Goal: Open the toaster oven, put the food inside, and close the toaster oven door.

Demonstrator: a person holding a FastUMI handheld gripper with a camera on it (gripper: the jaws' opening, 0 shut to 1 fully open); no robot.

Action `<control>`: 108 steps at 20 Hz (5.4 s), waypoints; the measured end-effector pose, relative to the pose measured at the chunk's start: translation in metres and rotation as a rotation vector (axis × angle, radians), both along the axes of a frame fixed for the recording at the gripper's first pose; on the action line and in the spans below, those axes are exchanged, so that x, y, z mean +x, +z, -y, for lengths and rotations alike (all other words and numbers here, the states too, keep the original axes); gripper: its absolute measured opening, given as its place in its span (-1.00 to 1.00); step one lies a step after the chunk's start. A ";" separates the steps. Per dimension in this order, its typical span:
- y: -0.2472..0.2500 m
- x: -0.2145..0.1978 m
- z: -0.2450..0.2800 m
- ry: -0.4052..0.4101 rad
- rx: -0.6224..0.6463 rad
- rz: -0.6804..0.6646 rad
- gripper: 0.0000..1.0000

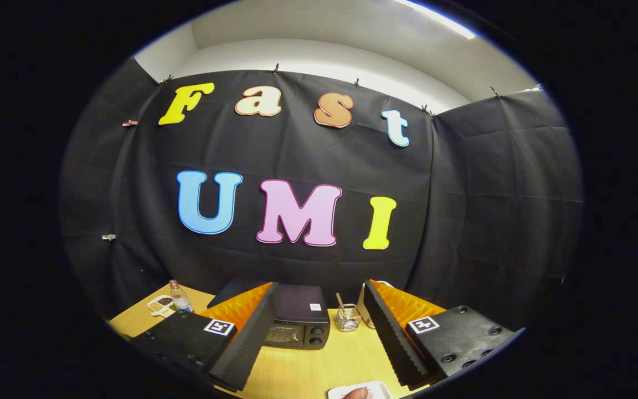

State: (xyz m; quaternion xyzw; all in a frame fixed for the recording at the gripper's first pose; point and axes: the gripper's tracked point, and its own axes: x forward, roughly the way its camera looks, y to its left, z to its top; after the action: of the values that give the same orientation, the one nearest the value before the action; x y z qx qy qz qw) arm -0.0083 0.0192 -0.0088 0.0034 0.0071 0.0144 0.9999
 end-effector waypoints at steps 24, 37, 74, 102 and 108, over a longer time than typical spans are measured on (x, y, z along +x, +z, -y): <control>-0.257 0.176 -0.153 0.083 -0.018 -0.425 0.96; -0.269 0.148 -0.153 0.086 0.060 -0.437 0.96; -0.290 -0.024 -0.047 0.231 0.061 -0.771 0.98; -0.461 -0.076 0.200 0.291 0.112 -1.518 -0.85; -0.448 -0.083 0.192 0.349 0.500 -1.488 -0.90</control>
State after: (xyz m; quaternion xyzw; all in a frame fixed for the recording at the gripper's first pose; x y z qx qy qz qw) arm -0.0912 -0.1733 -0.4568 0.2348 0.6685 0.1658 0.6859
